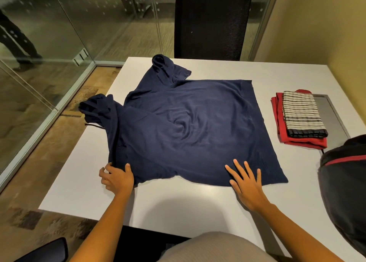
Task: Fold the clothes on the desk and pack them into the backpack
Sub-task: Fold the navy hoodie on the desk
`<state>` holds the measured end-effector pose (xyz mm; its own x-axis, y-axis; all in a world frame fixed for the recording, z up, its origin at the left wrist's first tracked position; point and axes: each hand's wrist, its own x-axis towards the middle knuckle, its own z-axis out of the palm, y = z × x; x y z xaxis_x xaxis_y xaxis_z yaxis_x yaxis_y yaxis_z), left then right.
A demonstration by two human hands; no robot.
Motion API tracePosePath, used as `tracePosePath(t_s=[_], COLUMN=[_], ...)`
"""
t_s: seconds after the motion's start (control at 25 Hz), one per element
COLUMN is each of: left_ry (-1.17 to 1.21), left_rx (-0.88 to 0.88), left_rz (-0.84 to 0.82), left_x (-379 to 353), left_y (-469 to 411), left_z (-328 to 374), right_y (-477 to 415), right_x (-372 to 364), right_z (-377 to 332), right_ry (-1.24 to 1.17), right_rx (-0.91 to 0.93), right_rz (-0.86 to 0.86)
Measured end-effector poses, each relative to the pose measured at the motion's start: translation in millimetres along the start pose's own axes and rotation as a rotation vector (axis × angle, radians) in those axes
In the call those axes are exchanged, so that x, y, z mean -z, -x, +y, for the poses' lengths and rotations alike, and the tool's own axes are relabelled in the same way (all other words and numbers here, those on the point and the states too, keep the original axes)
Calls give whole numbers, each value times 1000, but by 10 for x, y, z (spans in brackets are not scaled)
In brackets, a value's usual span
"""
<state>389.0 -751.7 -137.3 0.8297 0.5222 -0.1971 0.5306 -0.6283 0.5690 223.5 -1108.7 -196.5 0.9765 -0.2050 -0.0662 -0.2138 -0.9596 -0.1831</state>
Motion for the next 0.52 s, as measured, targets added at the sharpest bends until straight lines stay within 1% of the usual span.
tracePosePath(t_s=[0.04,0.12,0.2,0.28,0.32,0.4,0.44,0.52], left_ry=[41,102,146,210,249,302,317,352], left_rx=[87,167,181,171,159,154,166,222], left_rz=[-28,-80,-66,-7,22,59,63,57], left_x=[40,120,210,290,327,387,408,445], left_y=[-56,-150,-195,-206,-190,-136,-73,102], left_z=[13,5,-28,-74,-92,-137,-158,-212], right_y=[23,50,18,-16,-30,-52,-69,-161], right_x=[-38,-90,-82,-65,-46,-19,-19,-3], right_z=[18,58,32,-72,-156,-376,-496,-771], right_ry=[41,61,46,24,5,-24,-40,-96], right_rx=[0,-8,-42,-39,-3,142,222,324], right_rz=[-26,-54,-70,-69,-60,-19,13,42])
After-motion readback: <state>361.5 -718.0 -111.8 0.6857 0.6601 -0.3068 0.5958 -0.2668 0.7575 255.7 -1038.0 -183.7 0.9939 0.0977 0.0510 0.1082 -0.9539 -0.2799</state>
